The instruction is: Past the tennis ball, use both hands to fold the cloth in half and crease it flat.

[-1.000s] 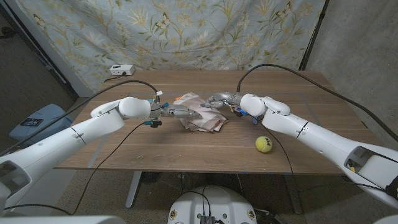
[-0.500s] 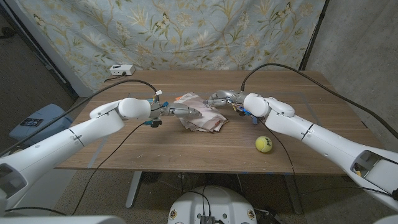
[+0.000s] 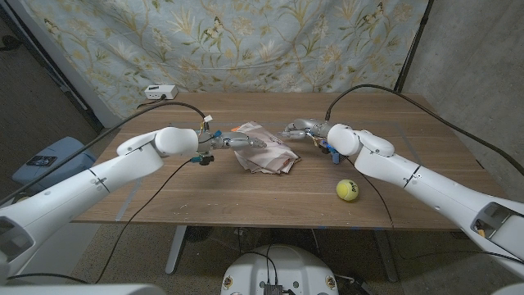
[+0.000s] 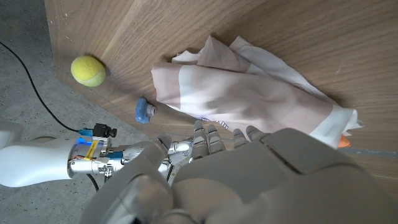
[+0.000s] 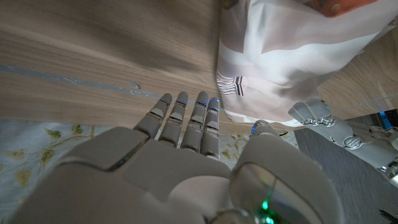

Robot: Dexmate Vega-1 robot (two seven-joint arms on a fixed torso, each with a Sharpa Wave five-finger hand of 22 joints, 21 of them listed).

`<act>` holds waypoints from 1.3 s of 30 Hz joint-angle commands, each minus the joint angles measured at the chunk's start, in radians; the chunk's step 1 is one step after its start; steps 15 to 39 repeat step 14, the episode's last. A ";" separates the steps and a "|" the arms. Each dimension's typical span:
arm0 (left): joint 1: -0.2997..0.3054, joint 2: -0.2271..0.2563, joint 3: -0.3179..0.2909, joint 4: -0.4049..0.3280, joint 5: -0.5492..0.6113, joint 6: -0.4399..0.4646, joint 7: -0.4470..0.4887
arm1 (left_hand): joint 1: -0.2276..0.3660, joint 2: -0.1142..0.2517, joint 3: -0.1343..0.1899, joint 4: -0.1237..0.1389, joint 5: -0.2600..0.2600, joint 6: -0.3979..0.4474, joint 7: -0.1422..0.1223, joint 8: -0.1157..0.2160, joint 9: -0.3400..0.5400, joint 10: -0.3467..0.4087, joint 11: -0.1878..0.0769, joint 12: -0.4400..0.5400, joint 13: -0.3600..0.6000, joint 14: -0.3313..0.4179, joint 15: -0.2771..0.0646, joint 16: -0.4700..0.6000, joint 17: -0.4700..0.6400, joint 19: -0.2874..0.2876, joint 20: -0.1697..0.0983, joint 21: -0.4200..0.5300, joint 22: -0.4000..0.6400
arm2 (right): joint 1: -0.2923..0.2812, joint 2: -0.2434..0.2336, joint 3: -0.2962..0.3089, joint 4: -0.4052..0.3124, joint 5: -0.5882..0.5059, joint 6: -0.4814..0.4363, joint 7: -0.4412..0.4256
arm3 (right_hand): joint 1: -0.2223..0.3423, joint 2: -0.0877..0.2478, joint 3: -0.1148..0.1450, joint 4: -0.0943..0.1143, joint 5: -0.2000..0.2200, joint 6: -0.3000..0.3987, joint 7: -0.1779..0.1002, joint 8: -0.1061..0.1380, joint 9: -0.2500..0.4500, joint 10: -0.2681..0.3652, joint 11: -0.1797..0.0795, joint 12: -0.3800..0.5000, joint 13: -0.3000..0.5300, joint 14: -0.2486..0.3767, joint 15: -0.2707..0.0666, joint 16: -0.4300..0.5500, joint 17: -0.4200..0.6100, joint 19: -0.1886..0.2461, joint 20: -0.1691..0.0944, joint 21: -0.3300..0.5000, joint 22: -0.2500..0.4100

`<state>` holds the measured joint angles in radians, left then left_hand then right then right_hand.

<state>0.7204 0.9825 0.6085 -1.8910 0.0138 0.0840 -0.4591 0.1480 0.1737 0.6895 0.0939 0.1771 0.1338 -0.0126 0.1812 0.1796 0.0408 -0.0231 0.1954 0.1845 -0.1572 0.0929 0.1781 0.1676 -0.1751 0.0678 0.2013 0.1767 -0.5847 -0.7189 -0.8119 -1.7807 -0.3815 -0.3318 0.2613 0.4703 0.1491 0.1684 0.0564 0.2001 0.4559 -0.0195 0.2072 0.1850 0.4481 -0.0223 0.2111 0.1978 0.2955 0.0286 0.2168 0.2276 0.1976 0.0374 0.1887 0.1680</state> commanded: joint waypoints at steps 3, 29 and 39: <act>0.047 0.031 -0.043 -0.053 -0.035 0.032 0.055 | 0.009 -0.003 -0.004 0.002 0.004 -0.003 0.002 0.004 0.004 -0.001 -0.001 0.005 0.003 -0.002 0.006 0.003 0.001 -0.132 0.006 -0.003 0.001 | -0.074 -0.054 0.062 -0.053 0.056 -0.095 -0.052 | 0.002 0.011 0.010 -0.003 0.002 0.002 0.000 0.004 0.004 0.007 0.003 0.000 0.003 0.008 -0.009 0.003 0.001 0.006 -0.004 0.003 0.002; 0.071 0.044 -0.053 -0.066 -0.036 0.024 0.087 | 0.009 -0.003 -0.005 0.002 0.003 -0.002 0.001 0.005 0.004 0.000 -0.001 0.006 0.003 -0.001 0.004 0.003 0.001 -0.131 0.006 -0.003 0.001 | -0.182 -0.107 0.147 -0.170 0.139 -0.181 -0.159 | 0.009 0.014 0.018 -0.009 0.002 0.005 0.000 0.004 0.004 0.009 0.002 -0.001 0.004 0.010 -0.012 0.003 -0.002 0.006 -0.008 0.002 0.002; 0.071 0.044 -0.053 -0.066 -0.036 0.024 0.087 | 0.009 -0.003 -0.005 0.002 0.003 -0.002 0.001 0.005 0.004 0.000 -0.001 0.006 0.003 -0.001 0.004 0.003 0.001 -0.131 0.006 -0.003 0.001 | -0.182 -0.107 0.147 -0.170 0.139 -0.181 -0.159 | 0.009 0.014 0.018 -0.009 0.002 0.005 0.000 0.004 0.004 0.009 0.002 -0.001 0.004 0.010 -0.012 0.003 -0.002 0.006 -0.008 0.002 0.002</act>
